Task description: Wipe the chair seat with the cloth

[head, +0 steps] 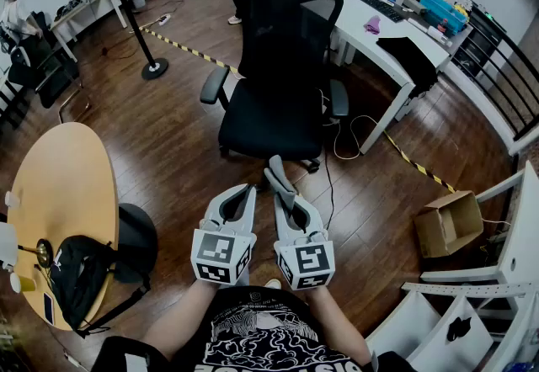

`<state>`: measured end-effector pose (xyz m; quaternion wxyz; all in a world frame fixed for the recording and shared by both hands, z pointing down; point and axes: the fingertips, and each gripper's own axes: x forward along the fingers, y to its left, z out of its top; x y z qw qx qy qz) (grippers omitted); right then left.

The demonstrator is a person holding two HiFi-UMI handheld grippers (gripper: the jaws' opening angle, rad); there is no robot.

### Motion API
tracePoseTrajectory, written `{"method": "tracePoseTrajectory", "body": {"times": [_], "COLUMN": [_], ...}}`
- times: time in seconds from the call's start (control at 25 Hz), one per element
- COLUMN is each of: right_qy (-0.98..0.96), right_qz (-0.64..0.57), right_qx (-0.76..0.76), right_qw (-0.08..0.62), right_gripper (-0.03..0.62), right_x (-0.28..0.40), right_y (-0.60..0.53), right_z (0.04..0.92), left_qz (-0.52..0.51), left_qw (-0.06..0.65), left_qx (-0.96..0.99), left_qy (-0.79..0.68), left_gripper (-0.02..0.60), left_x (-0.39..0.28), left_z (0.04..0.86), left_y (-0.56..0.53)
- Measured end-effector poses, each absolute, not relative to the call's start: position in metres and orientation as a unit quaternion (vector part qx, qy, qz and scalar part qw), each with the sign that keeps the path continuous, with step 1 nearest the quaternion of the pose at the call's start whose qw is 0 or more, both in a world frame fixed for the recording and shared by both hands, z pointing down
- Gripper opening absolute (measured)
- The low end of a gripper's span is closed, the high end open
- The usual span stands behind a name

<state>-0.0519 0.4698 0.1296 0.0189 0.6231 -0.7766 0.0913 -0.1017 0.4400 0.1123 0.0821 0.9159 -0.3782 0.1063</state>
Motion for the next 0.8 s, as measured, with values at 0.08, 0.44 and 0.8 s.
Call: {"method": "tracePoseTrajectory", "body": {"times": [0.08, 0.44, 0.8], "right_qy": [-0.776, -0.778, -0.772], "right_qz": [0.092, 0.096, 0.107], "right_qx": [0.623, 0.619, 0.622], "right_qw": [0.022, 0.047, 0.068], "right_gripper": [0.009, 0.009, 0.009], "right_x": [-0.052, -0.051, -0.063], "right_y": [0.456, 0.376, 0.284], "right_z": [0.132, 0.143, 0.151], "left_qz": [0.106, 0.101, 0.104], "left_qw": [0.084, 0.108, 0.135], "left_qx": [0.917, 0.916, 0.919], "left_qy": [-0.376, -0.374, -0.356], "left_gripper": [0.005, 0.005, 0.005], "left_x": [-0.102, -0.096, -0.1], "left_z": [0.115, 0.129, 0.144], "left_y": [0.426, 0.345, 0.256]}}
